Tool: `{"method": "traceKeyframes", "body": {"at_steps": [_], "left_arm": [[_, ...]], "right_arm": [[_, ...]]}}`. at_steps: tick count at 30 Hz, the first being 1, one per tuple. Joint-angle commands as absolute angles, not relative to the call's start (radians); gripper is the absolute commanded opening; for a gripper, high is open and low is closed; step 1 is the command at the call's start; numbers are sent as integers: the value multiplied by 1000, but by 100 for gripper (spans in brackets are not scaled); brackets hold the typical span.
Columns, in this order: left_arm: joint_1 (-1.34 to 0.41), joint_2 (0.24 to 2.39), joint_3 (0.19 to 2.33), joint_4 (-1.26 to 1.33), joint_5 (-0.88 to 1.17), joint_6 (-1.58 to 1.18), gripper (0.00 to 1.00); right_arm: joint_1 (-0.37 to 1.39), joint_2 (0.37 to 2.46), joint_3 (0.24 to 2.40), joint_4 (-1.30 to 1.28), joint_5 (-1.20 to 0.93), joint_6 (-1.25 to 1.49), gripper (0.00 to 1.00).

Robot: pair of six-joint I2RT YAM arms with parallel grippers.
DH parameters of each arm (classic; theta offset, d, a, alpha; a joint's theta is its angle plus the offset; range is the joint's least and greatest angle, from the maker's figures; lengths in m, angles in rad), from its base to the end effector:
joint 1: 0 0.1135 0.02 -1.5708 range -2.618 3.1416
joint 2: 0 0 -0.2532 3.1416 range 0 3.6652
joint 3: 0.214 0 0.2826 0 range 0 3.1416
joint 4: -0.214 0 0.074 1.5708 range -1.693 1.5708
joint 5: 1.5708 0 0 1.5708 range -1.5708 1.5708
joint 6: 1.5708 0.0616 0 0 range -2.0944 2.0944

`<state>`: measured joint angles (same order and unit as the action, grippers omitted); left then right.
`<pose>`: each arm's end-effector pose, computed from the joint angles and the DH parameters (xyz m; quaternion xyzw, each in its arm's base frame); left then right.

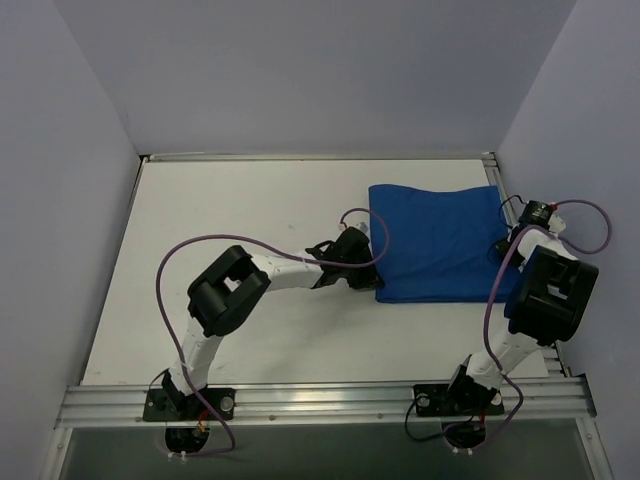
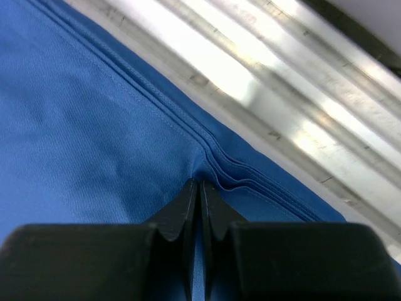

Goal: Open and lay out the surgical kit
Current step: Move the surgical kit at the center of the board.

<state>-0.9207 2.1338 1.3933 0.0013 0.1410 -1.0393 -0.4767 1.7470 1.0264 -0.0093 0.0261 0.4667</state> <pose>0.2953 -0.4026 0.0947 -0.0257 0.9126 -0.3705 0.1709 0.3658 -0.1907 0.1353 0.4195 0.8107 -0.0140 0.4081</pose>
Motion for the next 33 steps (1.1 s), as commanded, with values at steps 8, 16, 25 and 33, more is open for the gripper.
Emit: {"method": "traceKeyframes", "body": {"at_steps": [8,16,25,33], "left_arm": [[-783,1936,1158,-43,68,-1025,2],[-651,1761,974,-144,54,-922,2],[-519,1651,882,-245,63,-802,2],[-457,1553,752,-290,66,-793,2]], "right_arm": [[-322,1692,940,-41,38,532,0],[-172,1641,871,-28,61,662,0],[-6,1635,885,-18,80,761,0],[135,1649,896,-12,83,819,0]]}}
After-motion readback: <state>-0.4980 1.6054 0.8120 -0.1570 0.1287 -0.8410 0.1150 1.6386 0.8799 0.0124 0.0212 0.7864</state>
